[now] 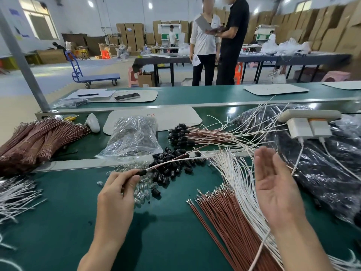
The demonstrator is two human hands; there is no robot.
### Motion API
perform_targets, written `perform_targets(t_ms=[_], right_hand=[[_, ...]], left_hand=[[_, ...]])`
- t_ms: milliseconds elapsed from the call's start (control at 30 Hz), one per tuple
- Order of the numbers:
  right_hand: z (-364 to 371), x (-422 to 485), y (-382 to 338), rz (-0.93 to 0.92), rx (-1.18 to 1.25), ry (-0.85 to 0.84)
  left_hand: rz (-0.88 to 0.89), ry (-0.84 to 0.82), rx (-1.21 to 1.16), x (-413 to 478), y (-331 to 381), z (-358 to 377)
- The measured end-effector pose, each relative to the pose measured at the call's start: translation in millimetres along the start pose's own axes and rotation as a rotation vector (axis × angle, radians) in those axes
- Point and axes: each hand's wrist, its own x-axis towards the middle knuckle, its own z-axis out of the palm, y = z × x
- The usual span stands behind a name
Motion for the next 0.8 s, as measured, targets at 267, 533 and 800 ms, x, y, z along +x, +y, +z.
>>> perform_targets(t_ms=[267,533,800], right_hand=[[26,-26,55,0.365,-0.709,-0.336],[29,-34,80,0.220,-0.756,-0.280],[27,-30,78,0.188,-0.620,-0.122]], left_hand=[[-0.222,-0.070,-0.358,-15,27,23],[-0.155,-0.279,-0.374,-37,44,45],[-0.279,-0.287,-0.523,-37,44,45]])
